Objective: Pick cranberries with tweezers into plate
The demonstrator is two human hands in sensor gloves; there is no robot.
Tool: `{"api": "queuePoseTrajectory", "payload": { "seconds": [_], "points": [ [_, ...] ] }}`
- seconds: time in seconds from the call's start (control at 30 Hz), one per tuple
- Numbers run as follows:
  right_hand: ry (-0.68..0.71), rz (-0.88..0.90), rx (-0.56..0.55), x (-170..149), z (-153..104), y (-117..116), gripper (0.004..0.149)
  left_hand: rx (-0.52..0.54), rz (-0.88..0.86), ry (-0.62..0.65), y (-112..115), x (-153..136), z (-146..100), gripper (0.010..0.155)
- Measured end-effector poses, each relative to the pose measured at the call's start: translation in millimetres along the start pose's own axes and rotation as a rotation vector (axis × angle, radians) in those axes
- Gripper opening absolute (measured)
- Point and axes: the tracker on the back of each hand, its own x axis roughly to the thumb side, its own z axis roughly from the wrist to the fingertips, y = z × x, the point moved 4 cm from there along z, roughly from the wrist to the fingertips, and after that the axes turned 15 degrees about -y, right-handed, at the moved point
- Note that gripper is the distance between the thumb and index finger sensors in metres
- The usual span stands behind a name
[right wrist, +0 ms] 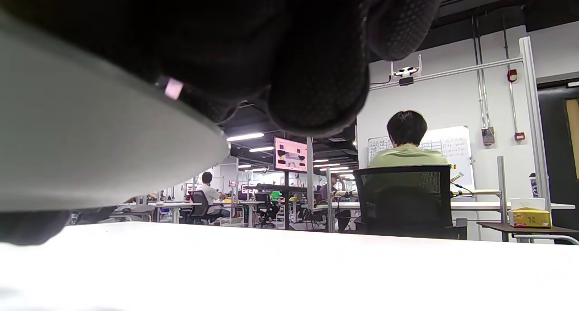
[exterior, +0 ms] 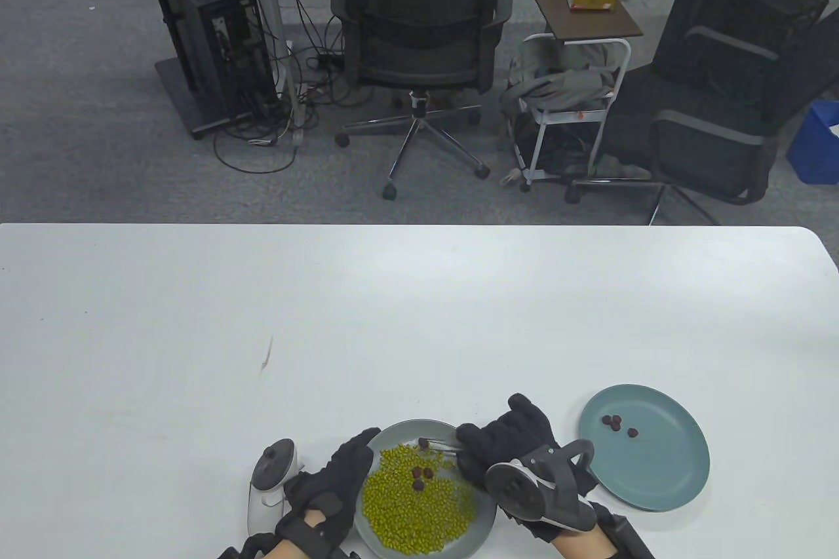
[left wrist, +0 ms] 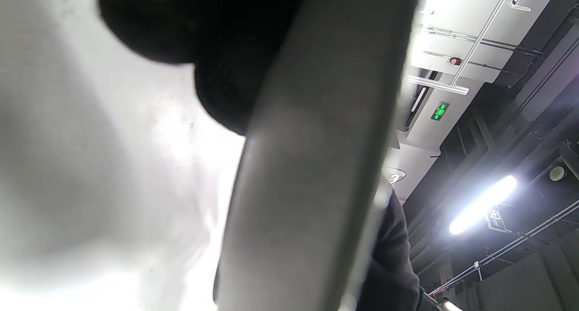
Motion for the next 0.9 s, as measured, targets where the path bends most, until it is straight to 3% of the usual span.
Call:
{"api": "queuePoseTrajectory", "payload": {
  "seconds": [0.2,0.5,0.63,0.8,0.9],
  "points": [
    [-0.071,0.059,-0.067,-24,5,27,0.047,0.018,-0.005,0.032,-3,4,-2,0.061],
    [-0.38,0.079,-0.134,-126,13,61,0.047,0.009,-0.007,0.027,-3,3,-3,0.061],
    [-0.557,0.014,-0.112,-179,12,71,0.047,0.01,-0.012,0.033,-5,4,-4,0.061],
    [-0.83,-0.082,0.15,-248,10,49,0.047,0.016,-0.024,0.031,-8,4,-4,0.061],
    [-0.903,-0.096,0.27,-273,7,28,0.047,0.015,-0.024,0.028,-8,4,-4,0.061]
  ]
}}
